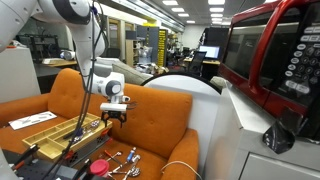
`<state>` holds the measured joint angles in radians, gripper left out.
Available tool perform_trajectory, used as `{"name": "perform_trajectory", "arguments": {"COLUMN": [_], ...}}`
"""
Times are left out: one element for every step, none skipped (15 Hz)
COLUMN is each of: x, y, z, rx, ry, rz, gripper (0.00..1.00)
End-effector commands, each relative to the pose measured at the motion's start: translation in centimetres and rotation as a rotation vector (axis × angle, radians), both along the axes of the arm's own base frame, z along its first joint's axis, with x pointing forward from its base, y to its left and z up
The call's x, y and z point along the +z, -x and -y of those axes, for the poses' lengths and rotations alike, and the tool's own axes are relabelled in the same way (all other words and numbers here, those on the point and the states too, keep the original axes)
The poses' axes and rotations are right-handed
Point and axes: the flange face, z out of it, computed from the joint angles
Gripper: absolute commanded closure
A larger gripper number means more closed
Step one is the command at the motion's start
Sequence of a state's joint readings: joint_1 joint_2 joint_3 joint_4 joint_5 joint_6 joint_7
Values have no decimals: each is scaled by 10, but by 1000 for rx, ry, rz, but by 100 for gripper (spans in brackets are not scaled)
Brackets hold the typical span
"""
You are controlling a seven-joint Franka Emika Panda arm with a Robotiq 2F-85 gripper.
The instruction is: Put one spoon inside the tray
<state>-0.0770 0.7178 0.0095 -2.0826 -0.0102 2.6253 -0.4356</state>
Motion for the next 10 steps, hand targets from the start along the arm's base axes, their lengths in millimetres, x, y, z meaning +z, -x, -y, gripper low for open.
{"name": "perform_trajectory", "arguments": {"x": [-48,-63,-77,-91,-102,-115,-125,-134,-142,-150], "y": [-15,-18,-21,-25,-30,-35,-39,-43,-48,-52], "z": [5,5,4,3,2,1,2,4,6,9], "rx": [-28,-30,-32,-31,-34,-38,-47,-58,-67,-84], "ry": [2,4,-2,-3,-14,-8,-3,9,17,21], "rz": [-12,-26,-43,-40,-39,-37,-46,-50,-46,-44], "gripper": [0,0,0,0,0,0,0,0,0,0]}}
